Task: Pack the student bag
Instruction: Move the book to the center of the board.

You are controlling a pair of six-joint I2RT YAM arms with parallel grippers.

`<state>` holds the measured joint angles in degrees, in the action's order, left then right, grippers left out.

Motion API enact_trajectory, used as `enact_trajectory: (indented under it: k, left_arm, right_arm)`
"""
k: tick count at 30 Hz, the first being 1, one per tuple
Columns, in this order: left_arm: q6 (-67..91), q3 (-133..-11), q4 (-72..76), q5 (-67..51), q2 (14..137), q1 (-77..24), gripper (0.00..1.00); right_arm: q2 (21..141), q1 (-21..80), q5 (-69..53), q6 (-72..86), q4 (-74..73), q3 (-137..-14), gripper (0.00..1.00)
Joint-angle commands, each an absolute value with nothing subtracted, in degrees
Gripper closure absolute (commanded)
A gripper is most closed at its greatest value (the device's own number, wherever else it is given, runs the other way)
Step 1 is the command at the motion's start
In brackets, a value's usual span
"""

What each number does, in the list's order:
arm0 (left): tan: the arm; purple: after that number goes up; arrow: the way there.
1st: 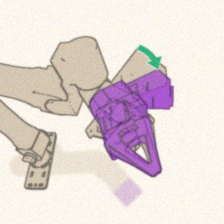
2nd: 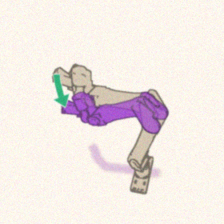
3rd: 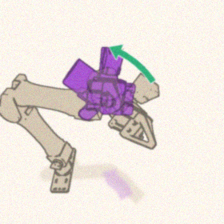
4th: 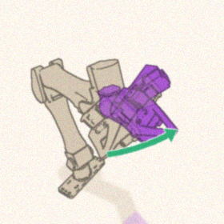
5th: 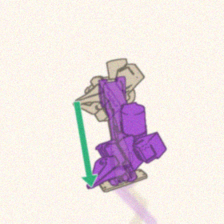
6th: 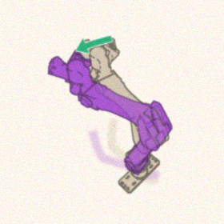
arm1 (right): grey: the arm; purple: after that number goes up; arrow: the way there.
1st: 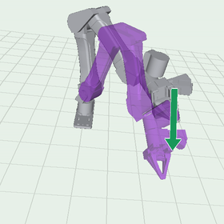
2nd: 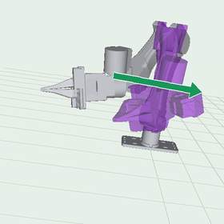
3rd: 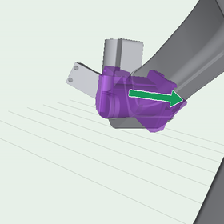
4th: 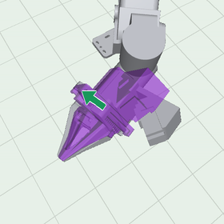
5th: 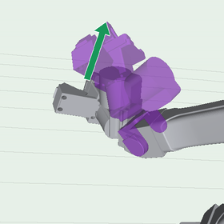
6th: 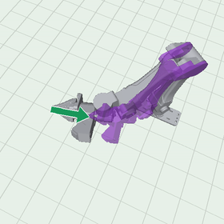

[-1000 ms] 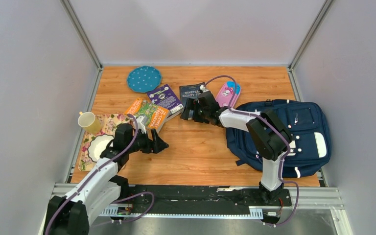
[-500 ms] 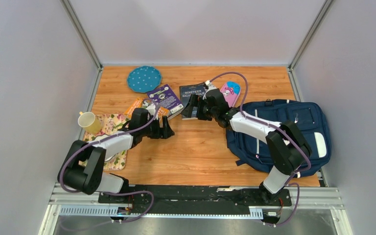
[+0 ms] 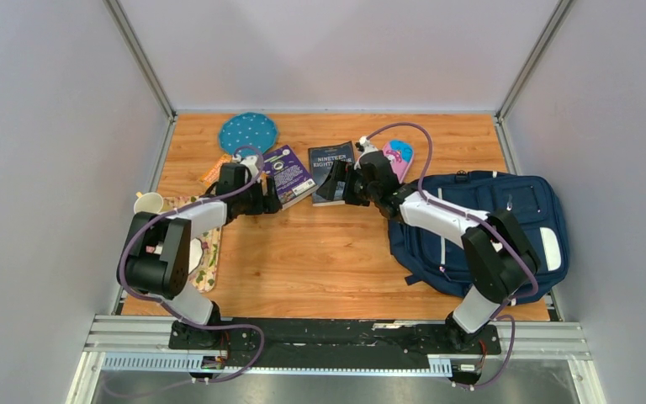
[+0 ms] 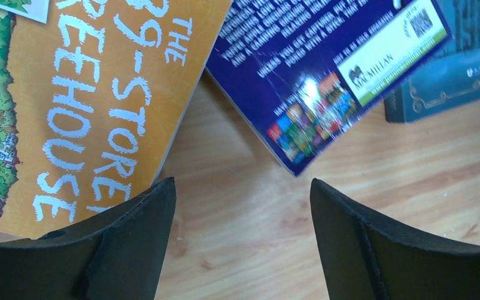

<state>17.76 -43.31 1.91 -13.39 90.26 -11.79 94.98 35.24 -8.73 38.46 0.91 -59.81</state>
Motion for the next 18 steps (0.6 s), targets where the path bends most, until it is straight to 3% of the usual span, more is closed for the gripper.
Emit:
enact_trajectory:
  k: [1, 6, 18]
  left_arm:
    - [14.4, -49.4, -1.7, -15.5, 92.6, -9.8, 0.15]
    - [17.4, -43.0, 4.6, -21.4, 85.4, -10.1, 0.17]
    - [18.5, -34.4, 3.5, -25.9, 70.9, -17.1, 0.16]
  right_arm:
    - [93.4, 34.5, -9.8, 37.5, 1.3, -60.4, 0.04]
    - [95.2, 33.8, -10.2, 37.8, 0.3, -61.7, 0.04]
    - [92.7, 27.6, -8.9, 38.0, -3.3, -59.0, 0.04]
